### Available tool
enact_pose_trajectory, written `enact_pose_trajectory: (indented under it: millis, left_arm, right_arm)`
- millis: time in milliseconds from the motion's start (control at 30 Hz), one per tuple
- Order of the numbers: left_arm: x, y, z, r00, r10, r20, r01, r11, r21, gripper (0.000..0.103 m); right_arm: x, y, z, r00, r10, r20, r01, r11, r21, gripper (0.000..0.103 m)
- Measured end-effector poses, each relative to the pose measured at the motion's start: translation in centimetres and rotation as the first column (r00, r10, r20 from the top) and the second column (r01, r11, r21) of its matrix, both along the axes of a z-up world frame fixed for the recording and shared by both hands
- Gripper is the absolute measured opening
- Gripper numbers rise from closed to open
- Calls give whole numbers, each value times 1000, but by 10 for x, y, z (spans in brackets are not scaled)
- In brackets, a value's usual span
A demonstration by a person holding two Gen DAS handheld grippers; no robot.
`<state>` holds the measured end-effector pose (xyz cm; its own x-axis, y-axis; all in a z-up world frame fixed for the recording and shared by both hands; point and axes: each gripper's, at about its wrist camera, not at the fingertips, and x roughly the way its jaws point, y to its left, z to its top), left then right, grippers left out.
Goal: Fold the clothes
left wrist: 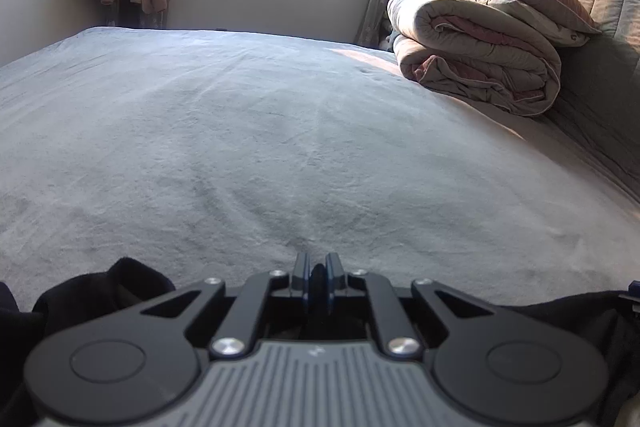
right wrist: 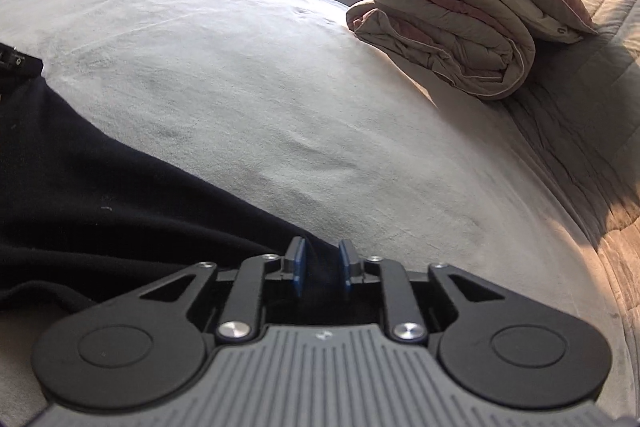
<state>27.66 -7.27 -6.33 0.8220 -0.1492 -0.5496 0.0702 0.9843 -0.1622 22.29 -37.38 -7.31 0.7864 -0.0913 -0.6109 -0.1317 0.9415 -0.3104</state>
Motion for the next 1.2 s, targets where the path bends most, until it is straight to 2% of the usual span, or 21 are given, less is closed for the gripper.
enact_pose_trajectory:
  millis: [33, 133, 267, 367, 533, 633, 733, 867, 900, 933, 967, 1133, 1200]
  left_arm:
    - [-3, 0, 4, 1000, -11, 6, 11, 1000, -17, 12]
    - [-12, -9, 14, 997, -71, 27, 72, 997, -26, 26]
    - [-26, -36, 22, 976, -215, 29, 216, 976, -33, 29]
    - [-39, -60, 27, 939, -343, 24, 343, 938, -45, 30]
    - [-53, -104, 25, 858, -514, 0, 514, 857, -30, 30]
    - [-55, -126, 19, 822, -568, -25, 568, 823, -21, 30]
    - [-48, -140, 11, 816, -575, -68, 573, 818, -43, 30]
    - [-49, -149, 4, 801, -592, -84, 587, 805, -85, 30]
    - [-51, -151, 3, 795, -601, -84, 595, 799, -86, 30]
    - [-53, -153, 2, 790, -608, -86, 602, 794, -84, 30]
    - [-55, -156, 1, 784, -615, -88, 610, 789, -78, 31]
    - [-65, -164, -1, 757, -648, -88, 648, 761, -30, 34]
    - [-68, -166, 0, 747, -659, -86, 660, 751, -21, 35]
  right_arm:
    - [-3, -9, 5, 1000, -15, -3, 15, 999, 30, 37]
    - [-13, -37, 19, 998, -68, -10, 68, 992, 106, 37]
    - [-27, -77, 31, 986, -164, -29, 167, 974, 153, 37]
    - [-36, -103, 34, 969, -244, -37, 246, 958, 148, 37]
    - [-40, -148, 44, 935, -350, -50, 352, 909, 221, 37]
    - [-32, -175, 45, 912, -402, -82, 408, 868, 282, 37]
    - [-25, -193, 40, 894, -429, -132, 448, 835, 320, 37]
    - [-18, -203, 24, 887, -420, -190, 461, 824, 330, 37]
    - [-15, -202, 19, 888, -415, -200, 460, 824, 331, 30]
    - [-15, -201, 17, 888, -418, -193, 459, 827, 323, 19]
    - [-14, -201, 19, 890, -423, -170, 456, 832, 318, 1]
    - [-7, -203, 32, 896, -438, -71, 438, 848, 299, 1]
    - [3, -203, 28, 897, -434, -83, 438, 852, 286, 1]
